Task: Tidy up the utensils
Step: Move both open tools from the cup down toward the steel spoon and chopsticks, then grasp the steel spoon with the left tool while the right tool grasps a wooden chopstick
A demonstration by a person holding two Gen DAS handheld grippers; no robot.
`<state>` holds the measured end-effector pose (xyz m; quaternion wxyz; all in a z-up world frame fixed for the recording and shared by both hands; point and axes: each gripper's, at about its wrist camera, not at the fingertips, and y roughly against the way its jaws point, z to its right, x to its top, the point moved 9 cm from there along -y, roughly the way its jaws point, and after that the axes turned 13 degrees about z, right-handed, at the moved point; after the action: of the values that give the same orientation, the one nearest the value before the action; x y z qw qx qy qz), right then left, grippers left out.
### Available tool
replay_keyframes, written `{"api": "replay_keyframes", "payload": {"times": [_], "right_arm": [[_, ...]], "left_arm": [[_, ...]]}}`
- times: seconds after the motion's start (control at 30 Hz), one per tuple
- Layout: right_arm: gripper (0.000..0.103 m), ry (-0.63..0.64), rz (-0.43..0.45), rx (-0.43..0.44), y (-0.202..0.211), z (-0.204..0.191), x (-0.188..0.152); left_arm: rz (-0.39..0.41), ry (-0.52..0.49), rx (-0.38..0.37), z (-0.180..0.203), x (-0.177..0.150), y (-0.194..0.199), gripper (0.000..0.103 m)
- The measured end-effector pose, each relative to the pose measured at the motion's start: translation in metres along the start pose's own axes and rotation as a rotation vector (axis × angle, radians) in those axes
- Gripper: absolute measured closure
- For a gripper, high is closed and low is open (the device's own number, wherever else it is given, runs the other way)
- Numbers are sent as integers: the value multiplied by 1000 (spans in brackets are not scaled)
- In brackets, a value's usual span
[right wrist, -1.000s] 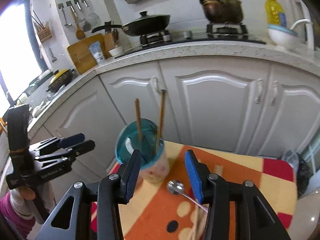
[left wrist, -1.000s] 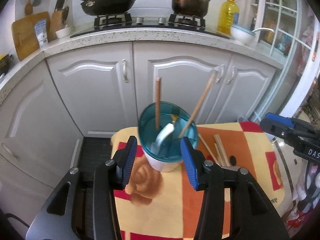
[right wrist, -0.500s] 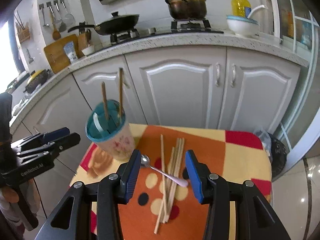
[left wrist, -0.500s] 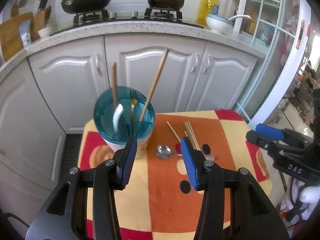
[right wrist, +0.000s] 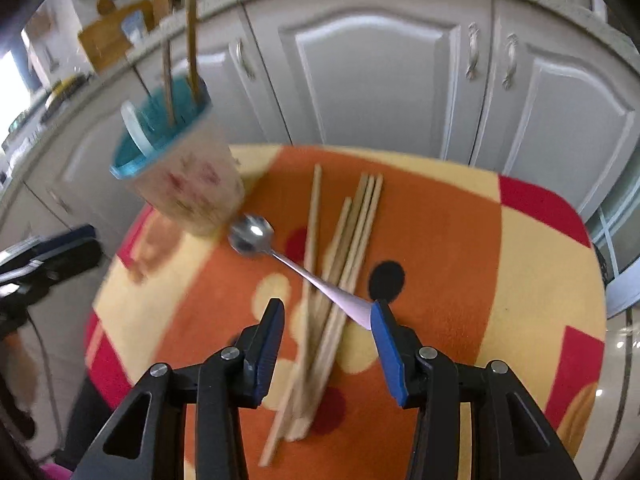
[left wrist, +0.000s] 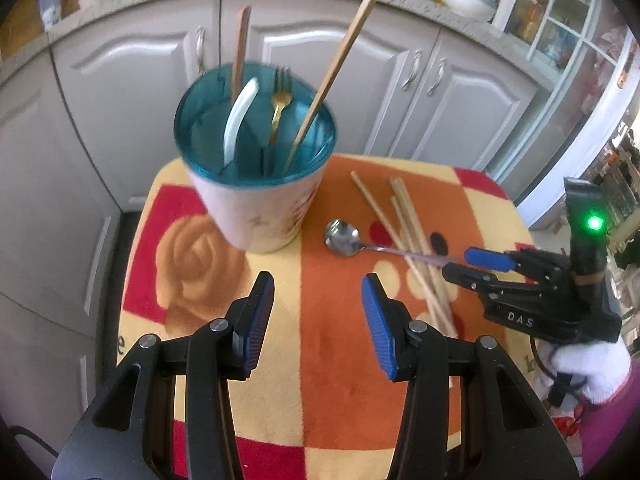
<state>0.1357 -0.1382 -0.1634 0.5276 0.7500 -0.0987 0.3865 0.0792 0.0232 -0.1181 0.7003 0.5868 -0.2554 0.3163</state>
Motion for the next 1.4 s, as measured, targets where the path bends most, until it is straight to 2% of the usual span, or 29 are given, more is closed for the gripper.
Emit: {"api": "replay_keyframes", "payload": {"times": [0.17,0.23,0.3,0.33,0.4,0.47,0.57,0.73,0.77,0.87,0.93,1.03,1.2,1.4], "right_arm": [[59,147,-22,26,-23,-10,0],[67,228,-47,12,-32,-13,0],[79,259,-92,24,-43,-13,-5],[81,259,-98,38,-45,-12,-6],[100,258,-100,63,-46,-13,-6],[102,241,-118,85,-44,-15,-6],[103,190,-131,159,-31,-29,-13],[103,110,-191,280,-10,-65,-51],[103,105,-187,274,-10,-68,-55],[101,8,-77,244,-5,-57,-34],[96,-7,-48,192,-11,-43,-19],[94,39,-63,134,-26,-31,-9],[94,111,-81,142,-43,-43,0],[92,187,-114,97,-72,-43,6]], "left_arm": [[-38,33,16,-12,-11,-10,58],[-42,37,17,-15,-13,-12,58],[-42,40,16,-16,-14,-12,58],[-43,40,18,-17,-14,-13,58],[-46,44,19,-18,-14,-14,58],[-49,55,20,-21,-15,-16,58],[-51,69,16,-23,-15,-17,58],[-64,68,16,-24,-19,-21,58],[-68,68,17,-24,-20,-21,58],[-74,67,15,-25,-21,-21,58],[-75,67,15,-25,-21,-20,58],[-75,79,16,-27,-21,-21,58],[-96,85,23,-31,-27,-24,58],[-97,99,18,-33,-28,-24,58]]}}
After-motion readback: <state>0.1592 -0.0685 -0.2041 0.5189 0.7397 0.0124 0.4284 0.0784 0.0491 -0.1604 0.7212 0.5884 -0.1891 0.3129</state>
